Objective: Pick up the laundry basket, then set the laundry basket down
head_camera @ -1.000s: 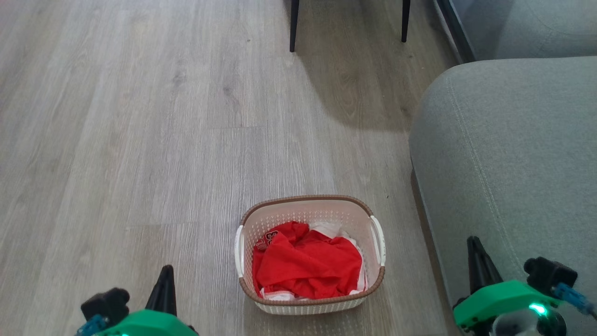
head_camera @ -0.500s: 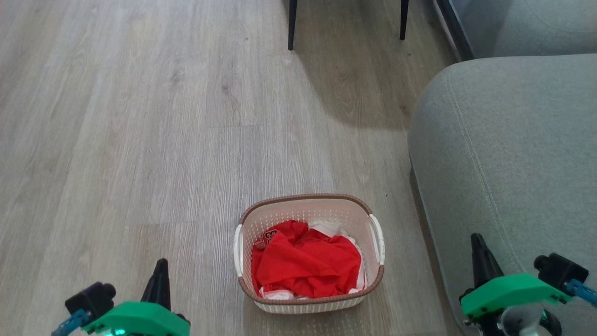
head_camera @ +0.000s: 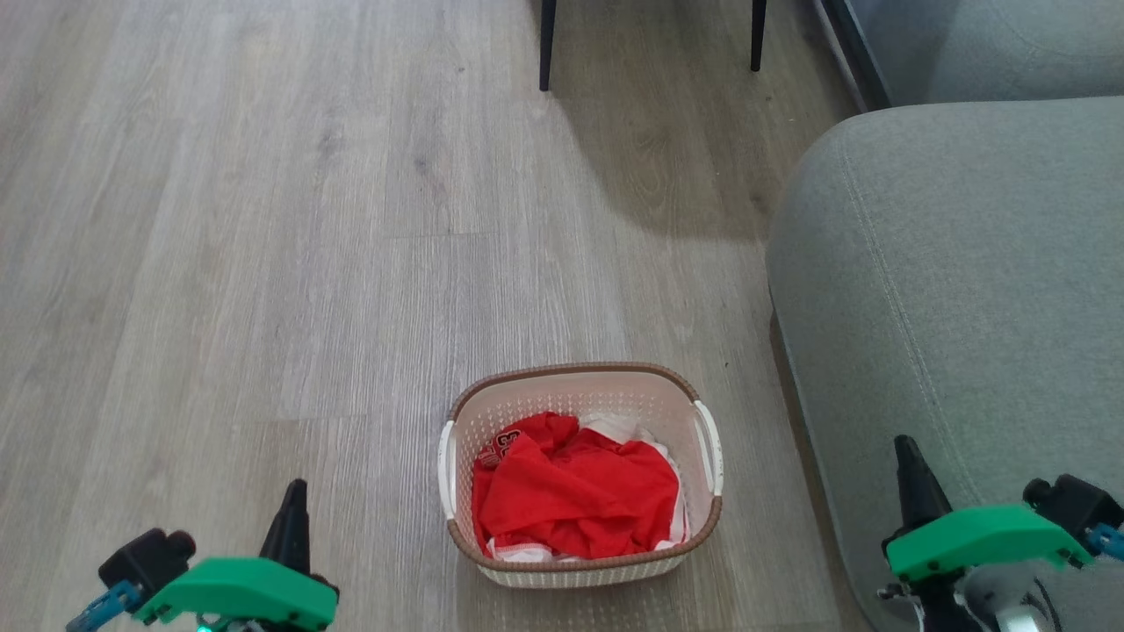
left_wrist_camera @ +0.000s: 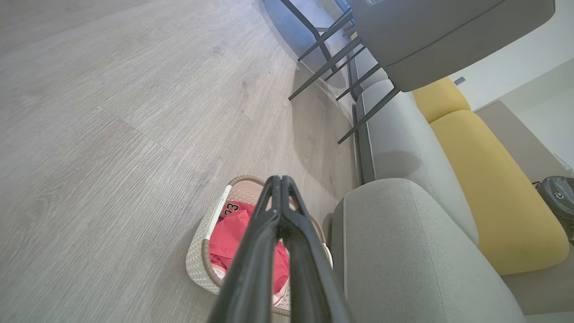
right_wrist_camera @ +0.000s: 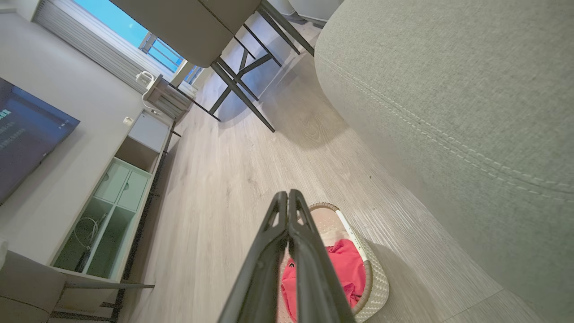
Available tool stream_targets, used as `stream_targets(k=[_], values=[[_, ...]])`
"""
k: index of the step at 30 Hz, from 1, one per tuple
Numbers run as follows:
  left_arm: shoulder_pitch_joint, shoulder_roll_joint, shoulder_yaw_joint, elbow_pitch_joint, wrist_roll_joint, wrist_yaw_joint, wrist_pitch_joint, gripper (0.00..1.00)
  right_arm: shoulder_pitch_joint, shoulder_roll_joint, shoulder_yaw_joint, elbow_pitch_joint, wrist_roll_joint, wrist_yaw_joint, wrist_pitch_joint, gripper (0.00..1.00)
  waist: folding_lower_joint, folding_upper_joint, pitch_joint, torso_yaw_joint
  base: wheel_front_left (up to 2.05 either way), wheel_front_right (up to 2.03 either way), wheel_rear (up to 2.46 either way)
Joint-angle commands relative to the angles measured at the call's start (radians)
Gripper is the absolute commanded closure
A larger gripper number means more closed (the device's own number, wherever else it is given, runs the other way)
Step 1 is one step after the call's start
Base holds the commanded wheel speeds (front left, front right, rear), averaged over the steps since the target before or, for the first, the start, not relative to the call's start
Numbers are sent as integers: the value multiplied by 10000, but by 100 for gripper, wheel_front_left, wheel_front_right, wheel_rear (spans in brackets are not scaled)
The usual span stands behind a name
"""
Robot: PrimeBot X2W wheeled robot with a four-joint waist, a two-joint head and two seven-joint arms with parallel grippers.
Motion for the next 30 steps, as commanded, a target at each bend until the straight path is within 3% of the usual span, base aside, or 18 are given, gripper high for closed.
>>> stream_targets(k=[1,30], values=[[-628,4,277,-287,-211,-74,53,100,-535,-219,41,-288,220,-9,53,100,0,0,2,-2,0,0,0],[-1262,-47,988,-137,-3541,-556,916,100,-899,-257,-363,-115,3563,-14,899,100,0,0,97,-90,0,0,0]])
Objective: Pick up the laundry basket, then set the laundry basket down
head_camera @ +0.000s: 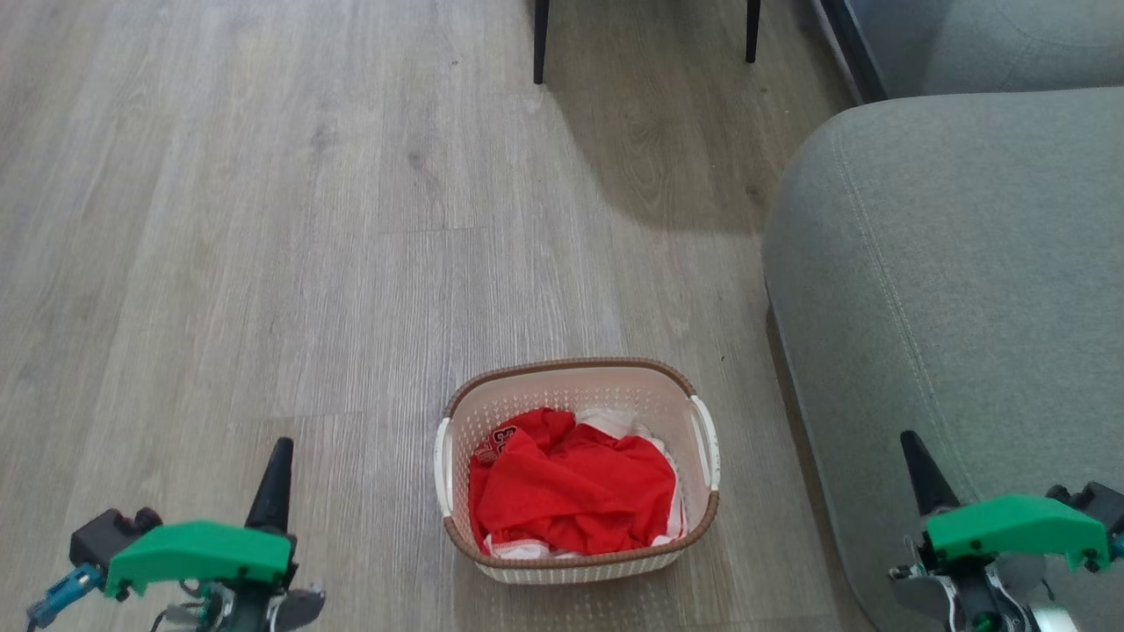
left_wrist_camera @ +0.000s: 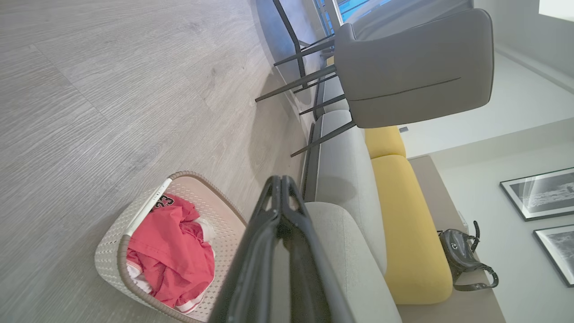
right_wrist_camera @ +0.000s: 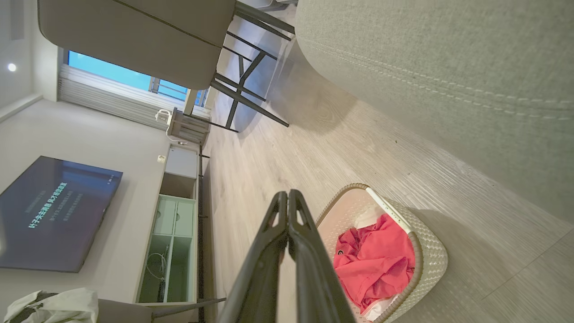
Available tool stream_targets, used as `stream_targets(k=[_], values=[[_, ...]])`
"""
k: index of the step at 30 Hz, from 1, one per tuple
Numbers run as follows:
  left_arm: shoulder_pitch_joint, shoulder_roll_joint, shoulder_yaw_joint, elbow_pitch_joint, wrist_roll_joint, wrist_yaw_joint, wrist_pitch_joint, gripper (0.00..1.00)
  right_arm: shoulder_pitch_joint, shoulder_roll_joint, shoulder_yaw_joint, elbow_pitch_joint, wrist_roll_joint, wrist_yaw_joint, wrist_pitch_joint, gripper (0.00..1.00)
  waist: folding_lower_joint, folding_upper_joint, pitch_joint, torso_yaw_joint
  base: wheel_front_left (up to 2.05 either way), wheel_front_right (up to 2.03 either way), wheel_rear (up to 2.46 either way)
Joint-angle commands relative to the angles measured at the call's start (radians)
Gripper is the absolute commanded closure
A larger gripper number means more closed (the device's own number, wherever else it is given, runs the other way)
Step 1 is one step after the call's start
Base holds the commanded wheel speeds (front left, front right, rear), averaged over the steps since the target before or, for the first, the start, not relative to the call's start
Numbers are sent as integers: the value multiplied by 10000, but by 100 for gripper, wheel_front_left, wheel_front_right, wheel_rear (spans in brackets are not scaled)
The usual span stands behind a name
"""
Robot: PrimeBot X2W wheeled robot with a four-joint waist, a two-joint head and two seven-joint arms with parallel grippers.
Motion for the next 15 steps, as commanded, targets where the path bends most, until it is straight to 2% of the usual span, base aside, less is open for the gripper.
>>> stream_targets(k=[1,15], values=[[-576,43,369,-243,-353,-125,99,100,-609,-200,50,-274,374,-12,132,100,0,0,6,-5,0,0,0],[-852,16,686,-177,-1791,-334,480,100,-769,-205,-141,-197,1812,-14,512,100,0,0,47,-44,0,0,0]])
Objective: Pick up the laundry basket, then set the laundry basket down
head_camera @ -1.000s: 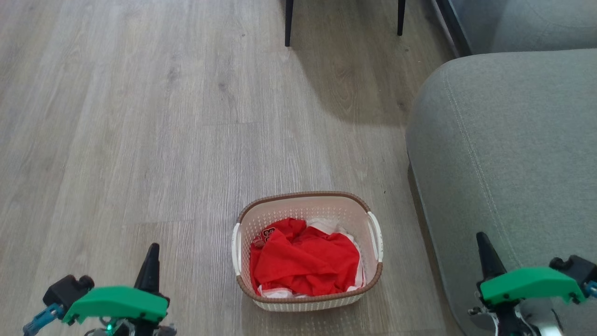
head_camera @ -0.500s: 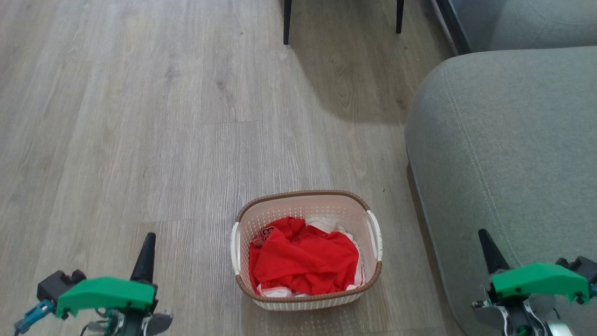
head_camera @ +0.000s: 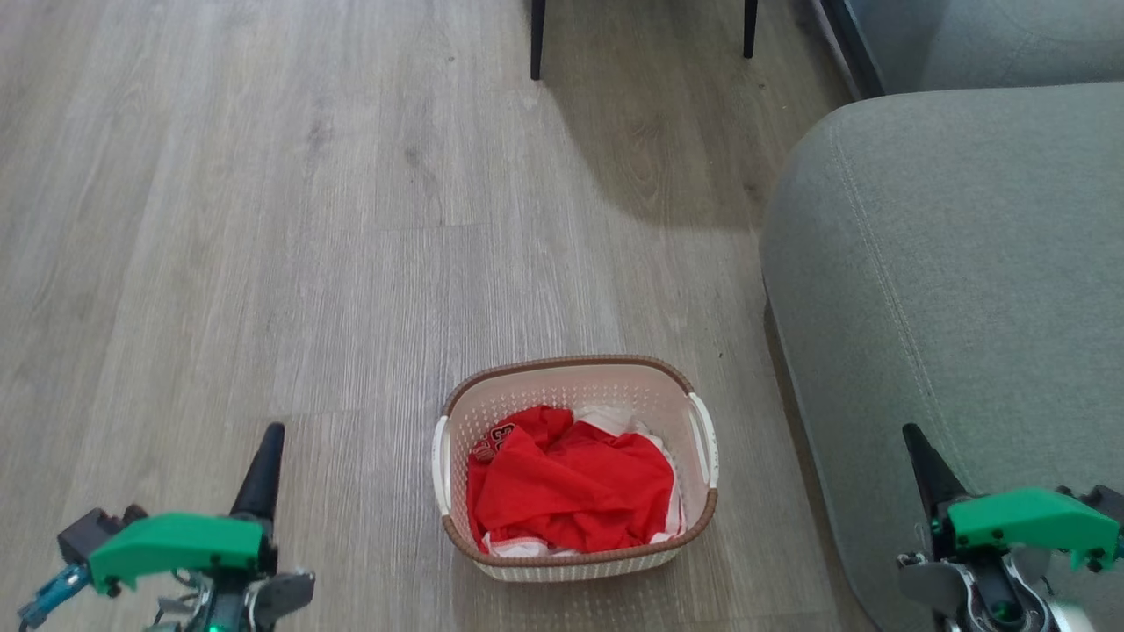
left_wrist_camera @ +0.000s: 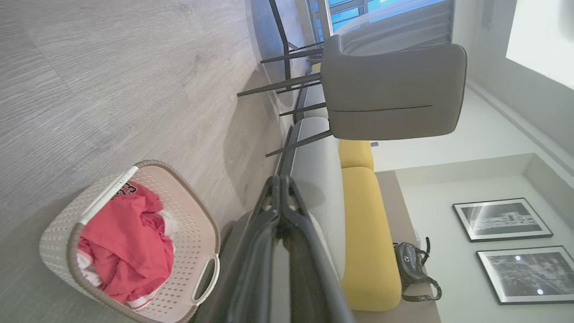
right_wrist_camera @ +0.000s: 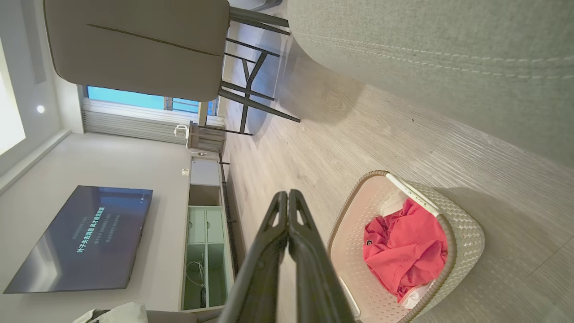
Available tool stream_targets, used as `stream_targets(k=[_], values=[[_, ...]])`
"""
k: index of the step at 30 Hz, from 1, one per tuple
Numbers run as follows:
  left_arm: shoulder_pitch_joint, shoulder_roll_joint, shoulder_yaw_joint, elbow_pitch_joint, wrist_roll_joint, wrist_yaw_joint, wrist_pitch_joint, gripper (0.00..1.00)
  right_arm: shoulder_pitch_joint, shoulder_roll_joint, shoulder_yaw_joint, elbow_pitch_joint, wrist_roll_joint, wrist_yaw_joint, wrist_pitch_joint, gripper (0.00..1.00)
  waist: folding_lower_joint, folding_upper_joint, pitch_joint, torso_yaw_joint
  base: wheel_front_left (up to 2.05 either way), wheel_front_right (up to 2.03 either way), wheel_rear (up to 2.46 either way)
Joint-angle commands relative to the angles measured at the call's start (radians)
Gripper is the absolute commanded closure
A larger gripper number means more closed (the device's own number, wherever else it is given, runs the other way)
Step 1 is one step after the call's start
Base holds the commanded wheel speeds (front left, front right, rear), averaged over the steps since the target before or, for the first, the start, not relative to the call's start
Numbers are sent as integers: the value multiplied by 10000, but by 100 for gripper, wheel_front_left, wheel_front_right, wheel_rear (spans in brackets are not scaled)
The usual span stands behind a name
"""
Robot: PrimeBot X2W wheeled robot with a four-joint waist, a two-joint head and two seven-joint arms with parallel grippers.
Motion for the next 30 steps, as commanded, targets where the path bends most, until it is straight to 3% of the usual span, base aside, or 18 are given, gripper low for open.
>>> stream_targets(k=[1,21,30], values=[[-619,39,374,-296,-251,-122,72,100,-595,-201,101,-295,261,-14,95,100,0,-1,3,-3,0,0,0],[-1043,-7,865,-195,-2455,-443,661,100,-842,-201,-204,-178,2459,-17,687,100,0,-1,66,-62,0,0,0],[-1056,-19,894,-192,-2505,-452,690,100,-851,-179,-243,-172,2495,-17,729,100,0,-1,68,-63,0,0,0]])
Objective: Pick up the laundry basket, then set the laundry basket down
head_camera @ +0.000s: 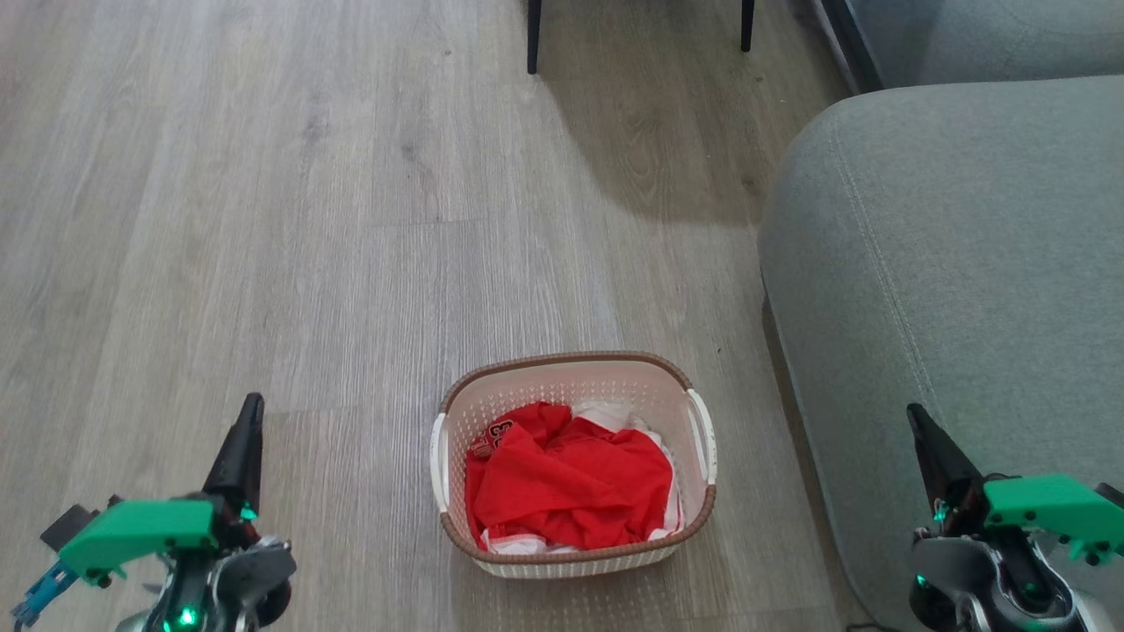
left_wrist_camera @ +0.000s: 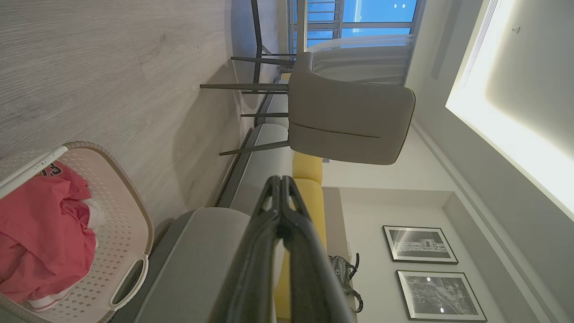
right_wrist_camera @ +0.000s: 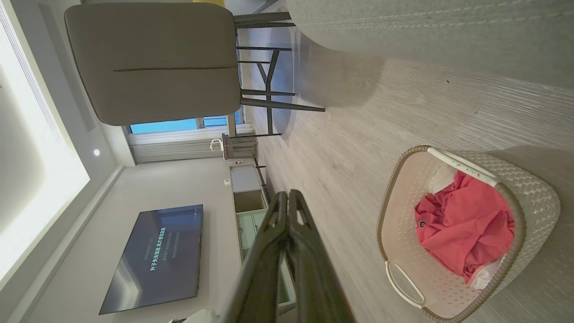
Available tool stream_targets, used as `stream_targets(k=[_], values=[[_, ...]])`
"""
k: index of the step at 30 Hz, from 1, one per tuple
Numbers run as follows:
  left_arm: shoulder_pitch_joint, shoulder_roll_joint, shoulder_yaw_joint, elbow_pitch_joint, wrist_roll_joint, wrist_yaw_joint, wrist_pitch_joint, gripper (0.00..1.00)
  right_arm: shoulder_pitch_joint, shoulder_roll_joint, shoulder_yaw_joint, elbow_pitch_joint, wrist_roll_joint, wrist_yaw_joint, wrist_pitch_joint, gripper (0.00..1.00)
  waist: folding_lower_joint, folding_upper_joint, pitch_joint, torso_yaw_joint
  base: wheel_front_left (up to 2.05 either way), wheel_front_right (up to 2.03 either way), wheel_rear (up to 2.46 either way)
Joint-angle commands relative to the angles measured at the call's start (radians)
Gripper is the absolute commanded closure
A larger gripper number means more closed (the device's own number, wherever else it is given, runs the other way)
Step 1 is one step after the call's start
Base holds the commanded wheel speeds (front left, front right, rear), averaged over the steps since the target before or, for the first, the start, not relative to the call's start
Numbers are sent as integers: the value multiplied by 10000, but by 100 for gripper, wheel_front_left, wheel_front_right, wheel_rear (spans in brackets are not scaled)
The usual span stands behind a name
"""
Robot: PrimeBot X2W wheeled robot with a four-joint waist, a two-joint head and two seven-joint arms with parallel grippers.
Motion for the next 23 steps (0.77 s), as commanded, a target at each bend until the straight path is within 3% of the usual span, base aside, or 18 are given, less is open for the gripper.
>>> stream_targets(k=[1,23], values=[[-598,41,326,-295,1,-67,76,100,-471,-173,147,-324,17,-15,62,100,0,0,-1,1,0,0,0],[-601,17,361,-295,30,-67,104,100,-477,-122,75,-319,-43,-15,120,100,0,0,-1,1,0,0,0]])
